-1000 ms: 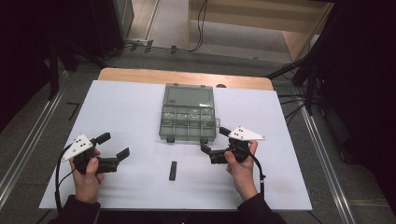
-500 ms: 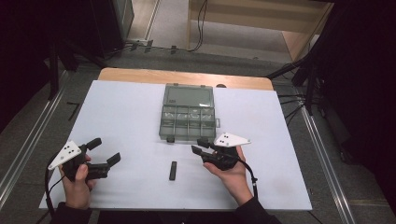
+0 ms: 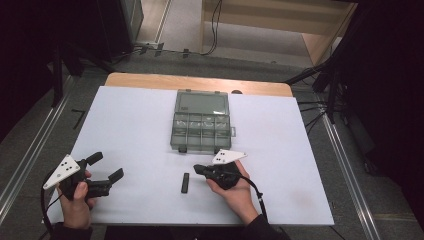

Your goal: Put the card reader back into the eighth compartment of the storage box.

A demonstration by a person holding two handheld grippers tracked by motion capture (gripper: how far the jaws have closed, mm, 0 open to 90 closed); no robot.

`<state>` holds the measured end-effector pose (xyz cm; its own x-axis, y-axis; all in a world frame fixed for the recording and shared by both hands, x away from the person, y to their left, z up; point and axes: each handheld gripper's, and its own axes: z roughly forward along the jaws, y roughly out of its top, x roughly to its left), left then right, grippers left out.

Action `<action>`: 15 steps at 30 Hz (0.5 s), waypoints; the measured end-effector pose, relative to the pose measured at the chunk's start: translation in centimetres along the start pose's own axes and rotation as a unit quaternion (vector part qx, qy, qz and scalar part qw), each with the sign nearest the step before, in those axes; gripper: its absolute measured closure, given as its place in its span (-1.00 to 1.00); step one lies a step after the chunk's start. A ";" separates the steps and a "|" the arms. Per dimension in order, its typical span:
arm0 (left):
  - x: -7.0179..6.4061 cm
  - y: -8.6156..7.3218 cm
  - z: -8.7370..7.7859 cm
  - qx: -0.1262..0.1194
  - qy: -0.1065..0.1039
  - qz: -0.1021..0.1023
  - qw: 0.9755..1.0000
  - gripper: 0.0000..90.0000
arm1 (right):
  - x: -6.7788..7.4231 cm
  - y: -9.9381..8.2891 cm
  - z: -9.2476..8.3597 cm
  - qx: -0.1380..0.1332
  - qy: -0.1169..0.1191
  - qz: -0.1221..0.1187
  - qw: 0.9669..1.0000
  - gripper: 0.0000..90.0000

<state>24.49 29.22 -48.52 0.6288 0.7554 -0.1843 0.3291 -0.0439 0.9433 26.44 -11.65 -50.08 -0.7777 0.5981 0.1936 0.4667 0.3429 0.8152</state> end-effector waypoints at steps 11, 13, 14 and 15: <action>0.0 -0.2 0.2 0.004 0.004 0.007 1.000 -1.00 | 0.2 -0.5 2.1 0.045 -0.011 0.008 0.999 0.96; 0.0 -0.3 0.2 0.005 0.003 0.005 1.000 -1.00 | 0.3 -0.4 2.3 0.051 -0.013 0.011 0.999 0.96; 0.0 -0.3 0.2 0.005 0.003 0.004 1.000 -1.00 | 0.3 -0.4 2.4 0.055 -0.016 0.010 0.998 0.96; 0.1 -0.3 0.2 0.004 0.001 0.003 1.000 -1.00 | 0.3 -0.4 2.4 0.055 -0.016 0.010 0.998 0.96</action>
<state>24.57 29.14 -48.85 0.6288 0.7570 -0.1776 0.3303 -0.0532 0.9424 27.00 -9.83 -51.65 -0.7549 0.6275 0.1907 0.5272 0.4077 0.7455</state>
